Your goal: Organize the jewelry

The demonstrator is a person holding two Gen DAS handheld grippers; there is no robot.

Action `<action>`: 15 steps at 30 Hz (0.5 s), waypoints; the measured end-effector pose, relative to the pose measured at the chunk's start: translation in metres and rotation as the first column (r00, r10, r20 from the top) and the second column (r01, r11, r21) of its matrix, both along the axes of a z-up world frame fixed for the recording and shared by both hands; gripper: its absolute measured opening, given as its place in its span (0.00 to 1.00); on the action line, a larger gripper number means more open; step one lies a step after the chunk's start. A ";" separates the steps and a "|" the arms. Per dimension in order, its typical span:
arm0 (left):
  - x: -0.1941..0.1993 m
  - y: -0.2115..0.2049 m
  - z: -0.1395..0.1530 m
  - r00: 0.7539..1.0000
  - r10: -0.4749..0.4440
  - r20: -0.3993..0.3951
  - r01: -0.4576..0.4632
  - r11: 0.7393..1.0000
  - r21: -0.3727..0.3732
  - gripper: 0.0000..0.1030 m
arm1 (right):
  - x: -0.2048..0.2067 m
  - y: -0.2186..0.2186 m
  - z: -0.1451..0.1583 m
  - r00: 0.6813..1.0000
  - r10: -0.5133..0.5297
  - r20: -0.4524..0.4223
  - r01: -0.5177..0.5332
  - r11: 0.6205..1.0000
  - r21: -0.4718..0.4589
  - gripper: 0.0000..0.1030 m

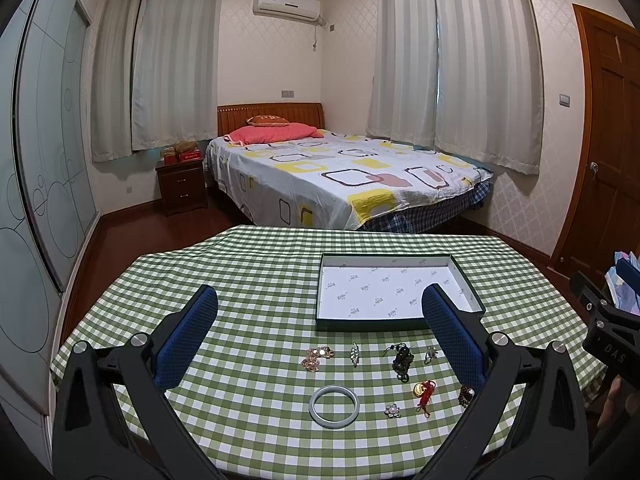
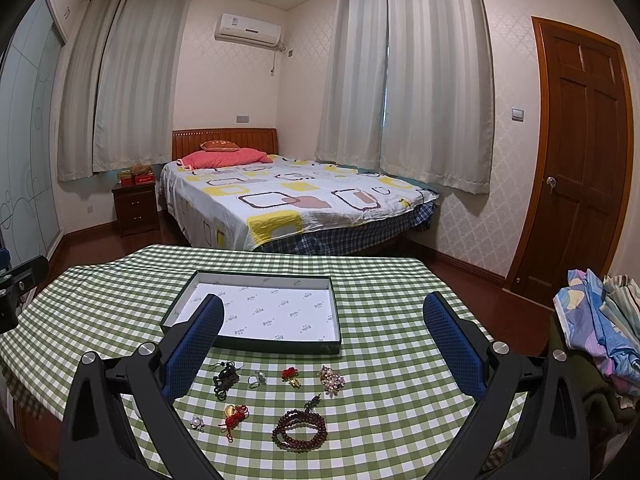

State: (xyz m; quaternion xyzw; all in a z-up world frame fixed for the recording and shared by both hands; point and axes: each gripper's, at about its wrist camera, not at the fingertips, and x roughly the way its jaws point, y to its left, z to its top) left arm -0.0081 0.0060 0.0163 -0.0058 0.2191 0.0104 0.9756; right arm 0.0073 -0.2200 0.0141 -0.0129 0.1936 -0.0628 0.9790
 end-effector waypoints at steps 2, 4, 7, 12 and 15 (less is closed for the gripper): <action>0.000 0.000 0.000 1.000 0.001 0.000 -0.001 1.000 0.000 0.97 | 0.000 0.000 0.001 1.000 0.000 0.000 0.000 1.000 0.000 0.94; 0.000 0.000 0.000 1.000 0.000 0.000 0.000 1.000 0.001 0.97 | 0.001 0.000 0.001 1.000 0.001 0.001 -0.001 1.000 -0.001 0.94; 0.000 0.000 -0.001 1.000 -0.001 -0.001 0.001 1.000 0.000 0.97 | 0.001 -0.002 0.002 1.000 0.000 0.003 0.000 1.000 -0.001 0.94; 0.000 0.000 -0.001 1.000 -0.001 -0.001 0.001 1.000 0.001 0.97 | 0.001 -0.003 0.002 1.000 -0.001 0.006 0.001 1.000 -0.001 0.94; 0.000 0.000 -0.001 1.000 -0.001 0.000 0.001 1.000 0.001 0.97 | 0.001 -0.003 0.002 1.000 0.000 0.005 0.000 1.000 0.000 0.94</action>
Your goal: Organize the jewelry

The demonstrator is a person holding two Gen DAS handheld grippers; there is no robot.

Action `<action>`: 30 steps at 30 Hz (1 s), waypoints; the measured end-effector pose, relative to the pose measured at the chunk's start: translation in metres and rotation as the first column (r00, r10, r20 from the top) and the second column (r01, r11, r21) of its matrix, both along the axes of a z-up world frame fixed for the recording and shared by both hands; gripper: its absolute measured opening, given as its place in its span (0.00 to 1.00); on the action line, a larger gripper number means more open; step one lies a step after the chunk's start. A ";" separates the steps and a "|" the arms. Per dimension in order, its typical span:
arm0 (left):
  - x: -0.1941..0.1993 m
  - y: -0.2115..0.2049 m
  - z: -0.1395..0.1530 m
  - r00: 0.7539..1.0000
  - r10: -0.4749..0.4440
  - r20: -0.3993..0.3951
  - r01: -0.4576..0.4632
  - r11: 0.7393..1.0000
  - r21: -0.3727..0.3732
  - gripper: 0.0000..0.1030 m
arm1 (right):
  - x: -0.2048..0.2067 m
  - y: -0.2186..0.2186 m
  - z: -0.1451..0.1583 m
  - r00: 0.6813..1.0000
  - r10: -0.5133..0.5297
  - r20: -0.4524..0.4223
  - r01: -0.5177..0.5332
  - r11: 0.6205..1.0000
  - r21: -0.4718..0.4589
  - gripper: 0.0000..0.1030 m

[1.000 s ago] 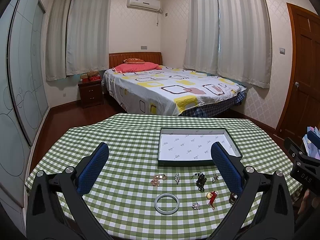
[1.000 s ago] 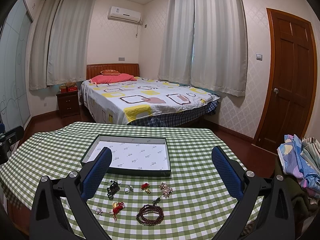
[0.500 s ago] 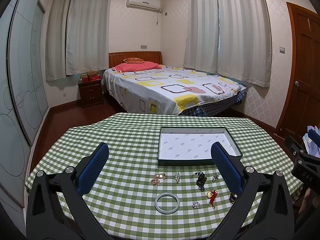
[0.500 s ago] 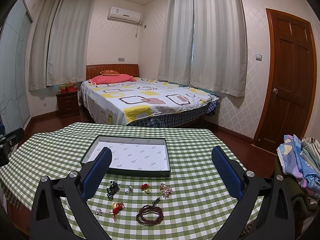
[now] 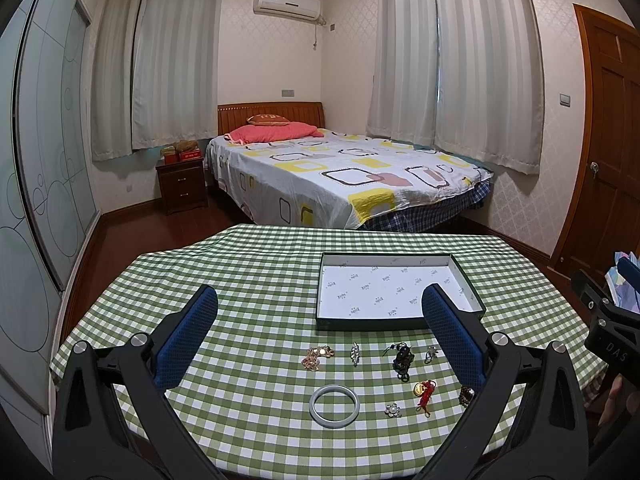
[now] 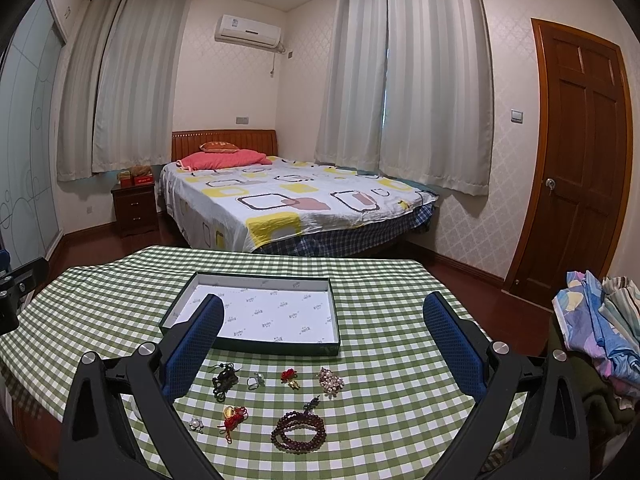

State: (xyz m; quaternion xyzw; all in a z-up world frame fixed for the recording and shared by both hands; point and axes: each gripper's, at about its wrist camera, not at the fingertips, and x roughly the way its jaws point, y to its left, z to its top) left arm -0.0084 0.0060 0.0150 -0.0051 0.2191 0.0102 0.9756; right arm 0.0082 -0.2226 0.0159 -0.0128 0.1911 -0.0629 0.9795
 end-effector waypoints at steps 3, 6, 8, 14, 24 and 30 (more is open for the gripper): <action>0.000 0.000 0.000 1.000 0.001 0.000 -0.001 1.000 0.000 0.97 | 0.000 0.000 0.000 1.000 -0.001 0.000 0.001 1.000 -0.001 0.94; 0.000 0.000 0.000 1.000 0.000 0.000 0.000 1.000 0.000 0.97 | 0.000 0.000 0.000 1.000 0.000 0.001 0.000 1.000 0.000 0.94; 0.000 0.000 0.000 1.000 0.000 0.000 0.000 1.000 0.001 0.97 | -0.001 0.000 0.000 1.000 -0.001 0.003 0.001 1.000 -0.003 0.94; 0.000 0.000 -0.001 1.000 0.000 0.000 0.000 1.000 0.000 0.97 | 0.000 -0.001 0.001 1.000 0.000 0.004 0.000 1.000 -0.004 0.94; 0.000 0.000 -0.001 1.000 0.000 0.001 0.000 1.000 0.000 0.97 | -0.001 0.000 0.001 1.000 -0.001 0.006 0.001 1.000 -0.005 0.94; 0.001 0.001 -0.004 1.000 0.002 -0.005 -0.002 1.000 0.000 0.97 | 0.001 -0.001 0.000 1.000 -0.003 0.007 0.003 1.000 -0.002 0.94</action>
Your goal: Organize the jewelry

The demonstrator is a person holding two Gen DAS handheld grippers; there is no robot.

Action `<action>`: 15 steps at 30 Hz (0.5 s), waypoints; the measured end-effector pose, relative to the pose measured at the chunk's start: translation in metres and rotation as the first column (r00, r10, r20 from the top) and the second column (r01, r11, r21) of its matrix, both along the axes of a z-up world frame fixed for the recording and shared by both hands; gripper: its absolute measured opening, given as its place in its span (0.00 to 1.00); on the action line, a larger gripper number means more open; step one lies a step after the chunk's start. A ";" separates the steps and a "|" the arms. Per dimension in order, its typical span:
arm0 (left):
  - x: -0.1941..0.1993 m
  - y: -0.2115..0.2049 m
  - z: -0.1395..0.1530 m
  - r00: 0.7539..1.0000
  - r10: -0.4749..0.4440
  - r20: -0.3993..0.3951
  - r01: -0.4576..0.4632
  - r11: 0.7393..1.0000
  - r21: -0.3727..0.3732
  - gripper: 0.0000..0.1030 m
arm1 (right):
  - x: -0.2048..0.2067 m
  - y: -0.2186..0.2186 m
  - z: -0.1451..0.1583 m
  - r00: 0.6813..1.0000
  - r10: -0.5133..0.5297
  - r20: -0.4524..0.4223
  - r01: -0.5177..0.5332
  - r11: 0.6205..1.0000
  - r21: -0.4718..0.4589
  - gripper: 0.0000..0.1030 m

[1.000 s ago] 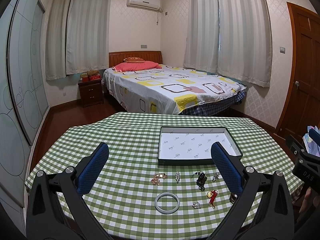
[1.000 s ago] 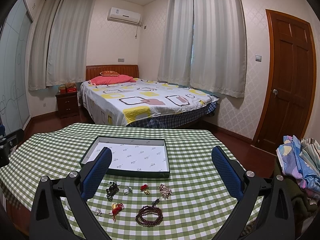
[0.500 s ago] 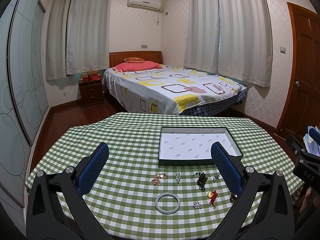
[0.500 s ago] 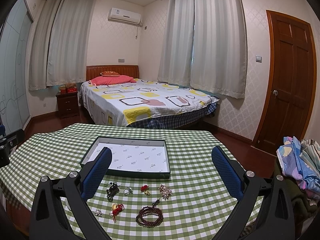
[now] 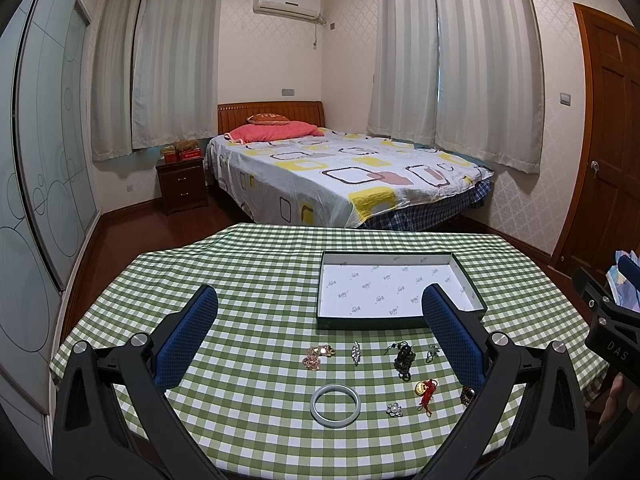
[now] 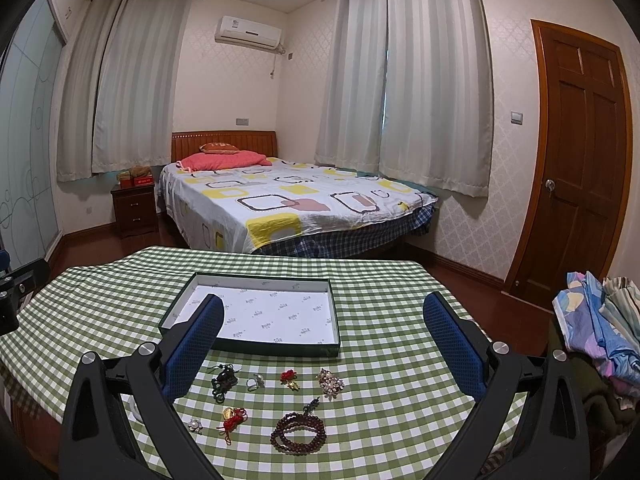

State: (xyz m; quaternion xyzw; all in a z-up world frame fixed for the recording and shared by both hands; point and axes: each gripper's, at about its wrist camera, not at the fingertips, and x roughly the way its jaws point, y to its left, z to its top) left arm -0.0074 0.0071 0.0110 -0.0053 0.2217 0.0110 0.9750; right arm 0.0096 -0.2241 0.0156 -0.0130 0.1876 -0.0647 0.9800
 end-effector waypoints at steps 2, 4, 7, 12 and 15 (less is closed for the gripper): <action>0.002 0.002 -0.003 1.000 0.001 -0.005 -0.001 1.000 -0.003 0.97 | 0.002 -0.001 -0.005 1.000 0.000 0.004 0.000 1.000 0.005 0.94; 0.004 0.003 -0.010 1.000 0.004 -0.010 -0.004 1.000 -0.007 0.97 | 0.001 0.000 -0.013 1.000 0.002 0.005 -0.002 1.000 0.009 0.94; 0.011 0.003 -0.024 1.000 0.004 -0.021 -0.005 1.000 -0.007 0.97 | 0.004 -0.001 -0.030 1.000 0.005 0.000 -0.005 1.000 0.015 0.94; 0.029 0.007 -0.063 0.998 0.006 -0.069 -0.007 1.000 -0.020 0.97 | 0.014 0.000 -0.078 0.999 0.006 -0.034 -0.006 1.000 0.004 0.94; 0.038 0.007 -0.091 0.995 0.004 -0.104 -0.007 1.000 -0.021 0.97 | 0.020 -0.001 -0.115 0.997 0.012 -0.081 -0.011 1.000 0.006 0.94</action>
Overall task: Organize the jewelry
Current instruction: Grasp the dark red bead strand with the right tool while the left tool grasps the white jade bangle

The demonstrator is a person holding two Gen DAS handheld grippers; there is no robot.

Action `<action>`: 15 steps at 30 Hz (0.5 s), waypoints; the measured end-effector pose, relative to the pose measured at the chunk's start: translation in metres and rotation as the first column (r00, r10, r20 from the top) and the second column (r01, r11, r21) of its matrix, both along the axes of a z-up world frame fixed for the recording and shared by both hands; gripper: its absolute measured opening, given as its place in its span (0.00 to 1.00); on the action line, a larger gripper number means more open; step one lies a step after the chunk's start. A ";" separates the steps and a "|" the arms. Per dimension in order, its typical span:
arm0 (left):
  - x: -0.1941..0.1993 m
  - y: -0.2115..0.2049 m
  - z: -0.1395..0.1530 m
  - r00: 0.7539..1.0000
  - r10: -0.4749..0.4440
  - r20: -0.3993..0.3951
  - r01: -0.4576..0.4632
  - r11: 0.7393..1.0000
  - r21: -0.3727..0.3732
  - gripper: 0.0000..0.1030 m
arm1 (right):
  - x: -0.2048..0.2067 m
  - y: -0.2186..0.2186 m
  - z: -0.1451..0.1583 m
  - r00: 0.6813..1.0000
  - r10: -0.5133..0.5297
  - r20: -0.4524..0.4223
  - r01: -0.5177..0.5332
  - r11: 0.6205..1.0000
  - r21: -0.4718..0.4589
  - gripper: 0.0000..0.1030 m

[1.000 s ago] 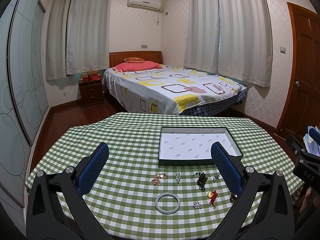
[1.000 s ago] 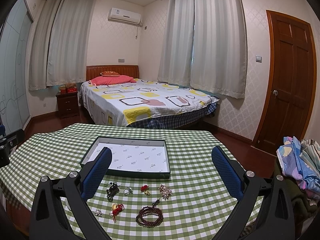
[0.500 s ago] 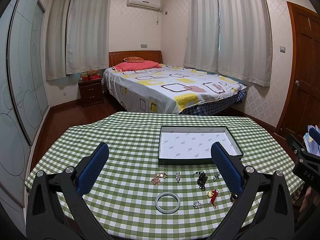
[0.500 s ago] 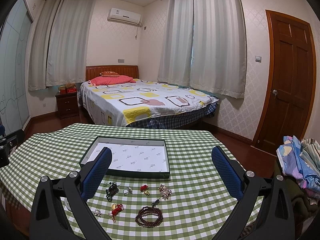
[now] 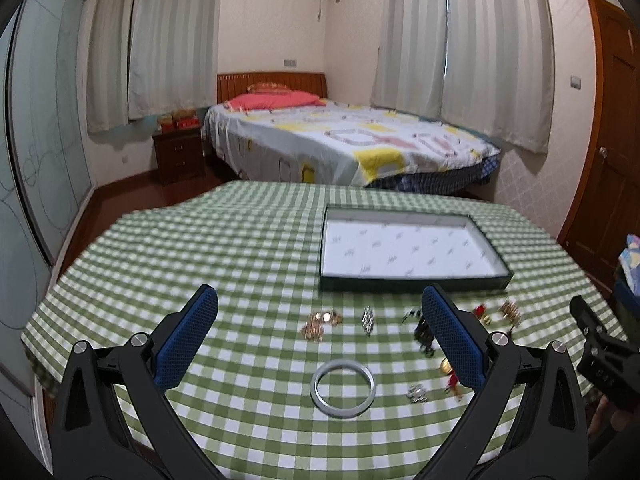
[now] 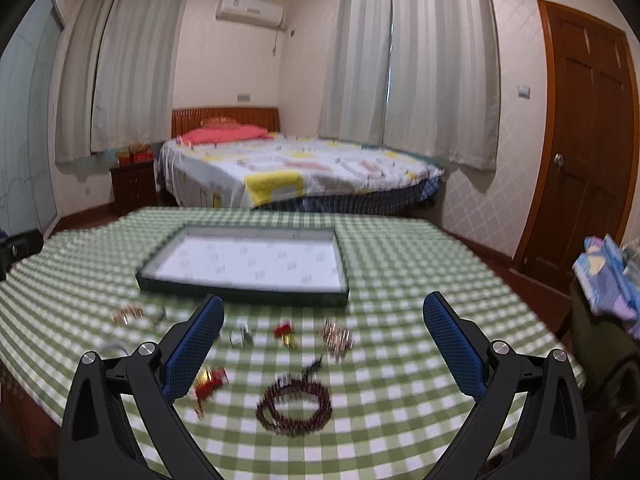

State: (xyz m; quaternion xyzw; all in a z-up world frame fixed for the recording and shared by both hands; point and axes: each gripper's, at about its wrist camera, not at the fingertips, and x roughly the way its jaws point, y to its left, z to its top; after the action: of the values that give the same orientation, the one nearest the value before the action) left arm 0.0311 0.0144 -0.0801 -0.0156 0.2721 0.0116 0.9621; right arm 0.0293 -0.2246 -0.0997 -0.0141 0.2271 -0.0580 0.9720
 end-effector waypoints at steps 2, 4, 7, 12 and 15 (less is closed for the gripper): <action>0.006 0.000 -0.019 0.999 -0.004 -0.033 0.005 1.000 0.004 0.97 | 0.004 0.001 -0.018 0.999 0.007 -0.035 -0.007 1.000 0.002 0.94; 0.014 0.002 -0.040 0.997 -0.008 -0.082 0.008 1.000 0.001 0.97 | 0.008 0.002 -0.034 0.997 0.017 -0.075 -0.016 1.000 0.007 0.94; 0.023 0.006 -0.067 0.990 -0.004 -0.139 0.001 1.000 -0.016 0.97 | 0.015 0.002 -0.053 0.992 0.022 -0.126 -0.020 1.000 0.013 0.94; 0.032 0.005 -0.091 0.983 -0.009 -0.182 0.005 1.000 -0.019 0.97 | 0.026 0.003 -0.073 0.985 0.016 -0.172 -0.015 1.000 0.009 0.94; 0.039 0.001 -0.100 0.980 -0.010 -0.201 0.008 1.000 -0.009 0.97 | 0.032 0.001 -0.083 0.978 0.013 -0.206 -0.012 1.000 0.010 0.94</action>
State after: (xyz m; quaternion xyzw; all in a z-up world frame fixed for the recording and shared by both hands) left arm 0.0699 0.0151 -0.1804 -0.0171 0.3680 0.0077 0.9296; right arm 0.0609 -0.2240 -0.1827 -0.0173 0.3267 -0.0492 0.9437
